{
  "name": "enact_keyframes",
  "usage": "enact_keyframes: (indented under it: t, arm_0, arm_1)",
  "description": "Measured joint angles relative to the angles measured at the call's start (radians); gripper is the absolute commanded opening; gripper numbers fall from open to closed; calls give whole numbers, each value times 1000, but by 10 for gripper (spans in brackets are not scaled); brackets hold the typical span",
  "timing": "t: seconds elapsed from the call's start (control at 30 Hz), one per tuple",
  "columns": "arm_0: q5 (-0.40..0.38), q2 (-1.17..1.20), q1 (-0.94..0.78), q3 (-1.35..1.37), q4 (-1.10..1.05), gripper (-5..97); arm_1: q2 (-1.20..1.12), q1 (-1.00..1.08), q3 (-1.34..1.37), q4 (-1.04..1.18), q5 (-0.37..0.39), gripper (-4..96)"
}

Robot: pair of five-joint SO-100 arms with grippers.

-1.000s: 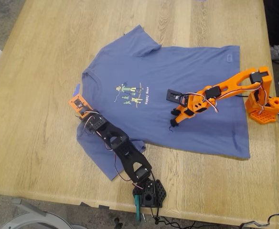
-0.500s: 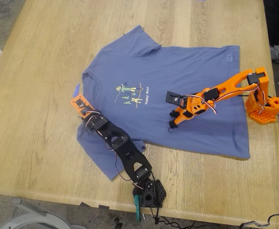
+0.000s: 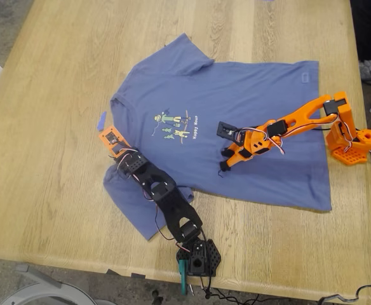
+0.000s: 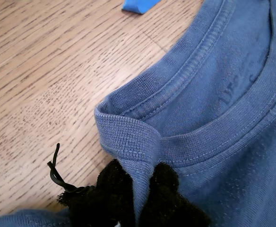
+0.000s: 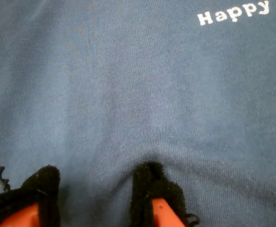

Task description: Fold a T-shirt

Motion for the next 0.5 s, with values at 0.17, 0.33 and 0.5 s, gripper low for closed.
enact_keyframes:
  t: [0.17, 0.33, 0.5]
  arm_0:
    - [-3, 25, 0, 15, 26, 3]
    - [-3, 38, 11, 20, 37, 3]
    - [-5, 78, 23, 63, 49, 3]
  arm_1:
    - [-38, -17, -25, 0, 15, 259]
    - [-97, -40, -71, 2, 35, 259]
    - [-158, -49, -143, 34, 43, 259]
